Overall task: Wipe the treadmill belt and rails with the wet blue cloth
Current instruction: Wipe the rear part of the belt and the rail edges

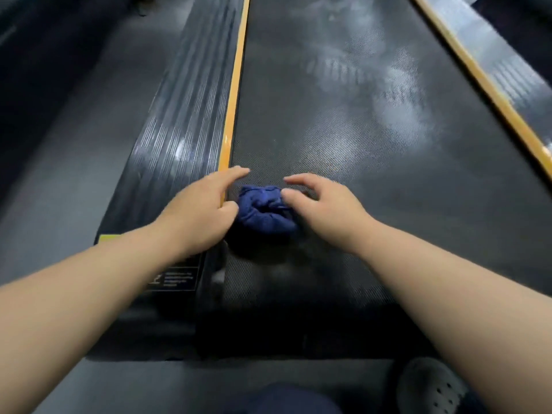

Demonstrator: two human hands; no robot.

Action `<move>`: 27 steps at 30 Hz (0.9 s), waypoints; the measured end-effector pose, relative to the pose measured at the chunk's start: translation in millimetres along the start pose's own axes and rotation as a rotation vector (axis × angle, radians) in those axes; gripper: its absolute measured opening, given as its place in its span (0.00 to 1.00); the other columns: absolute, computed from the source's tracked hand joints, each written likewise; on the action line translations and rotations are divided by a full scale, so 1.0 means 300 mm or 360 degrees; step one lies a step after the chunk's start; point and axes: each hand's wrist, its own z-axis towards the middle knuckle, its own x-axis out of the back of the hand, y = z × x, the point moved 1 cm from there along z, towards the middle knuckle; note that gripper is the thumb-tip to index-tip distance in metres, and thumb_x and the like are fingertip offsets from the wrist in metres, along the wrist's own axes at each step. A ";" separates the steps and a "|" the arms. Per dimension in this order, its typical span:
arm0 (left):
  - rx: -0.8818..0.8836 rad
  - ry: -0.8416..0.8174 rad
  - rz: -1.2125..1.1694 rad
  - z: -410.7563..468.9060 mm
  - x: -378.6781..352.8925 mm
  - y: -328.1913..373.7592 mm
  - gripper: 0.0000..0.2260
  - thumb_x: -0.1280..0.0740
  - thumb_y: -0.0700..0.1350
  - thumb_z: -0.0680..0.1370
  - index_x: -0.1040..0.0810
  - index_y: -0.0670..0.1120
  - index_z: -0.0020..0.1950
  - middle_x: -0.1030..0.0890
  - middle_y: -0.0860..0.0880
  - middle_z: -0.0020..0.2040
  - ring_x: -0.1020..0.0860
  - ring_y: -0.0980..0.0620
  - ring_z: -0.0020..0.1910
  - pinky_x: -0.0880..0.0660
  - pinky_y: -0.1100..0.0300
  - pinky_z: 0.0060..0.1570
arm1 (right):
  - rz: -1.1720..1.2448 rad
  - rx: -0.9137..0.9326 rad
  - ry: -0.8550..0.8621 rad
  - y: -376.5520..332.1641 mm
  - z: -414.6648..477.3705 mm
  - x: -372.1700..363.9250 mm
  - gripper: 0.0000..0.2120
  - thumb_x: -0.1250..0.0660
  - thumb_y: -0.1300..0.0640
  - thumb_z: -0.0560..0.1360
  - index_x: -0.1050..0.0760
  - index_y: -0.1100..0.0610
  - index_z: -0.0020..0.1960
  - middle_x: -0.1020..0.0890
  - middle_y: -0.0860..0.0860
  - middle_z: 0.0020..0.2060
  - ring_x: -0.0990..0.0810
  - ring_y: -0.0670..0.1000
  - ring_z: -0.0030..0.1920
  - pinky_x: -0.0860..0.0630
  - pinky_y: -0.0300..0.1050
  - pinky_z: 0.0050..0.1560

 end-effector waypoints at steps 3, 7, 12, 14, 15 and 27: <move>0.0005 0.0194 0.0253 -0.045 -0.037 -0.071 0.24 0.40 0.35 0.76 0.32 0.45 0.72 0.33 0.45 0.73 0.39 0.47 0.73 0.46 0.49 0.73 | -0.0397 0.0366 -0.0280 -0.055 -0.047 -0.108 0.26 0.31 0.43 0.72 0.29 0.47 0.68 0.31 0.46 0.70 0.34 0.48 0.70 0.37 0.46 0.70; 0.0091 0.0428 0.0275 -0.120 -0.100 -0.114 0.19 0.41 0.36 0.78 0.29 0.41 0.69 0.32 0.44 0.72 0.37 0.45 0.73 0.46 0.48 0.73 | -0.0819 0.0498 -0.0215 -0.081 -0.028 -0.169 0.20 0.33 0.49 0.71 0.30 0.53 0.61 0.33 0.48 0.71 0.35 0.56 0.68 0.34 0.52 0.64; 0.0124 0.0535 0.0306 -0.117 -0.115 -0.104 0.20 0.45 0.38 0.77 0.29 0.40 0.69 0.31 0.44 0.71 0.36 0.44 0.72 0.46 0.49 0.72 | -0.0703 0.0489 -0.0125 -0.099 0.047 -0.198 0.23 0.34 0.46 0.71 0.31 0.52 0.63 0.23 0.49 0.57 0.30 0.55 0.61 0.33 0.51 0.58; 0.0120 0.0540 0.0328 -0.118 -0.113 -0.100 0.23 0.48 0.42 0.75 0.28 0.40 0.68 0.30 0.43 0.70 0.34 0.44 0.71 0.44 0.49 0.72 | -0.0760 0.0573 -0.0091 -0.086 0.039 -0.226 0.21 0.37 0.44 0.71 0.27 0.51 0.61 0.23 0.47 0.58 0.31 0.54 0.61 0.33 0.50 0.58; 0.0117 0.0546 0.0336 -0.118 -0.113 -0.096 0.24 0.49 0.43 0.74 0.27 0.40 0.68 0.29 0.43 0.70 0.34 0.44 0.71 0.44 0.48 0.72 | -0.0744 0.0631 -0.0077 -0.076 0.020 -0.237 0.19 0.39 0.43 0.71 0.25 0.51 0.58 0.22 0.45 0.58 0.31 0.54 0.60 0.32 0.51 0.58; 0.0284 0.0837 0.0182 -0.188 -0.126 -0.101 0.19 0.42 0.32 0.74 0.22 0.42 0.62 0.27 0.48 0.68 0.32 0.48 0.69 0.41 0.62 0.67 | -0.0727 0.0832 -0.0130 -0.030 0.074 -0.177 0.15 0.37 0.55 0.75 0.24 0.49 0.61 0.22 0.47 0.59 0.29 0.56 0.59 0.30 0.53 0.58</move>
